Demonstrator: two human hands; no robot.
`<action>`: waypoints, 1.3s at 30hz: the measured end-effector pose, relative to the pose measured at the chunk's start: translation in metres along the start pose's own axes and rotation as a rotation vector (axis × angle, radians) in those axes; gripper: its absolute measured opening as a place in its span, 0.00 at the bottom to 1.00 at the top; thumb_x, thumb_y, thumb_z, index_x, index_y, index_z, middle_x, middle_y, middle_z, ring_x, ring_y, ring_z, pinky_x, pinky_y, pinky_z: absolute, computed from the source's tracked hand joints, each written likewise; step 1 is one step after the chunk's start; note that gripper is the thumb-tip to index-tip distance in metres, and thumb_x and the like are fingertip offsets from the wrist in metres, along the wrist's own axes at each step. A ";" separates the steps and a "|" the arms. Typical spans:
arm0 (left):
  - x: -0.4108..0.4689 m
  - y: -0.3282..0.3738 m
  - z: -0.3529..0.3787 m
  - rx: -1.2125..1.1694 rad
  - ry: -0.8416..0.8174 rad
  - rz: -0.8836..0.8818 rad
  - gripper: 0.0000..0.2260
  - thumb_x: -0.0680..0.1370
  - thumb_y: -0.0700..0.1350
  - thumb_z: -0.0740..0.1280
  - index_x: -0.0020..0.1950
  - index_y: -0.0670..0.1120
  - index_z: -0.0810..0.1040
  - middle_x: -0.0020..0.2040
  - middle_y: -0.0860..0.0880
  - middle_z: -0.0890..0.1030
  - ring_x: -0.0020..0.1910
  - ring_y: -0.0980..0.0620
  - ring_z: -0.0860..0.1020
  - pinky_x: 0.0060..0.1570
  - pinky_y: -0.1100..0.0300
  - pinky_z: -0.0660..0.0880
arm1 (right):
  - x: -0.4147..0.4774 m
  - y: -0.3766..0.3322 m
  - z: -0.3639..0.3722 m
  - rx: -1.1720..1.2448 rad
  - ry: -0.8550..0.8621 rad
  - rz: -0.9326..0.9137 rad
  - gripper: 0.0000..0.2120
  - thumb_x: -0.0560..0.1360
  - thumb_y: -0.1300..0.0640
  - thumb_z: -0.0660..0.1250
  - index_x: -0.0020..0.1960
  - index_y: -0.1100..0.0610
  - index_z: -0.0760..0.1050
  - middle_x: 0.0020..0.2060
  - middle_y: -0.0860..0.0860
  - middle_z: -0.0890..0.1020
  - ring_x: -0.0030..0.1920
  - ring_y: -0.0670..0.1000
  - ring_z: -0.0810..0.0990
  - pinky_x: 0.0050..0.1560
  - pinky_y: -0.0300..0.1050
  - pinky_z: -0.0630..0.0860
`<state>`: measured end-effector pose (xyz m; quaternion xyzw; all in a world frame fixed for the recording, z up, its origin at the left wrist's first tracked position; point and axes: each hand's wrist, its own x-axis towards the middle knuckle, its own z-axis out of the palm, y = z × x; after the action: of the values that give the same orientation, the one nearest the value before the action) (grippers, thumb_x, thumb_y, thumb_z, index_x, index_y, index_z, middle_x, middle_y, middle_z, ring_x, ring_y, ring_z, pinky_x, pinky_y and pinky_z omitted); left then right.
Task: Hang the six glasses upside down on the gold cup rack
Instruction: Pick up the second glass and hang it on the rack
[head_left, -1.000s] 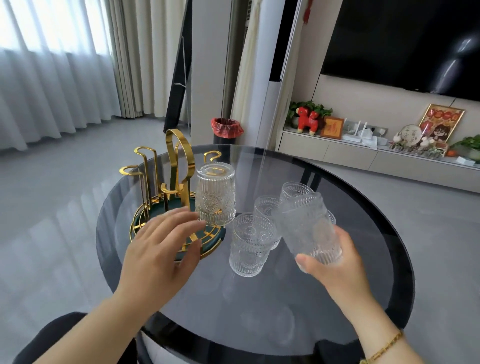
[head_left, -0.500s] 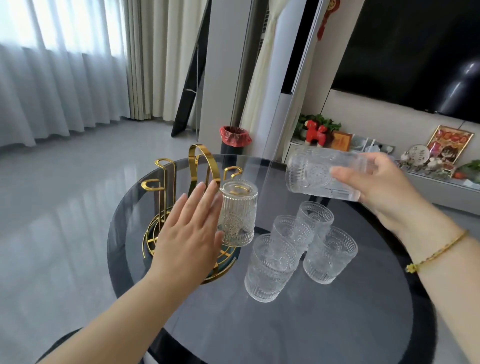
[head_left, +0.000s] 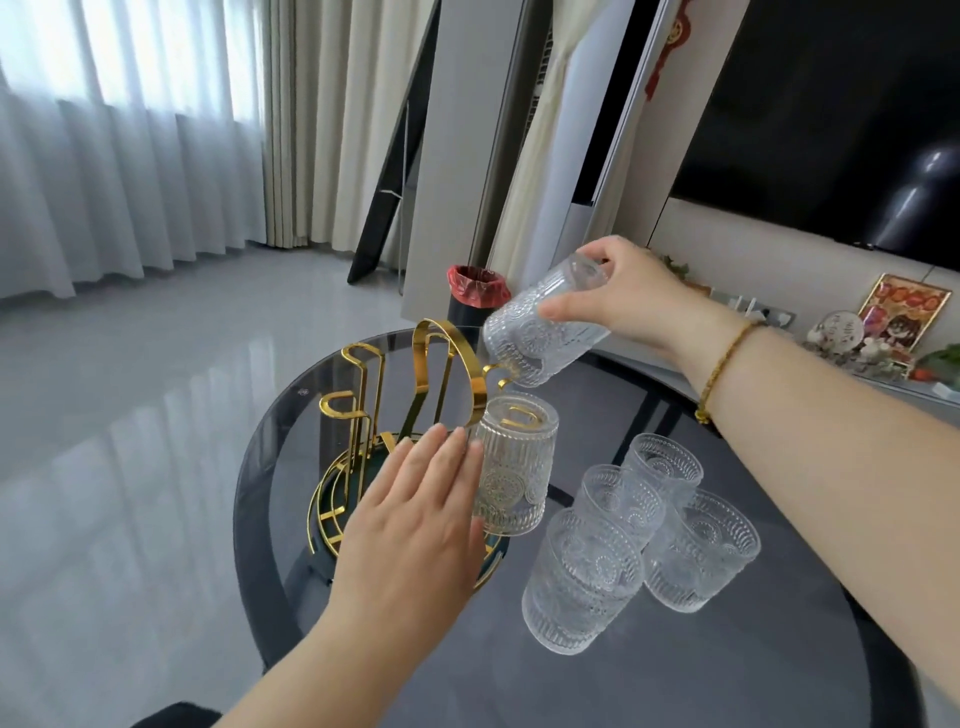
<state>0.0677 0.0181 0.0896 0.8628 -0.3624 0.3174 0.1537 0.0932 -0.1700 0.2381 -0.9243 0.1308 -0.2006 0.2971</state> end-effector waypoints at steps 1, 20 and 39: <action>0.000 -0.001 0.000 -0.013 -0.009 0.001 0.21 0.65 0.49 0.66 0.54 0.39 0.79 0.52 0.43 0.83 0.53 0.44 0.80 0.46 0.42 0.77 | 0.003 -0.003 0.004 -0.018 -0.016 -0.002 0.34 0.62 0.50 0.74 0.63 0.54 0.64 0.52 0.48 0.66 0.52 0.47 0.67 0.43 0.37 0.64; 0.001 -0.004 0.005 -0.037 0.049 0.016 0.24 0.58 0.50 0.78 0.51 0.42 0.81 0.50 0.44 0.84 0.52 0.46 0.81 0.49 0.44 0.76 | 0.020 0.022 0.082 -0.245 -0.269 0.108 0.37 0.62 0.47 0.73 0.65 0.57 0.63 0.65 0.55 0.69 0.64 0.57 0.68 0.62 0.53 0.69; 0.001 -0.001 0.004 -0.035 0.035 -0.002 0.22 0.55 0.48 0.79 0.47 0.43 0.82 0.50 0.44 0.84 0.51 0.45 0.81 0.46 0.44 0.78 | 0.018 0.026 0.073 -0.168 -0.216 0.130 0.34 0.66 0.45 0.69 0.66 0.57 0.62 0.66 0.56 0.68 0.65 0.58 0.66 0.65 0.56 0.66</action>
<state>0.0709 0.0159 0.0869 0.8545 -0.3645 0.3260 0.1754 0.1388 -0.1608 0.1735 -0.9518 0.1739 -0.0687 0.2433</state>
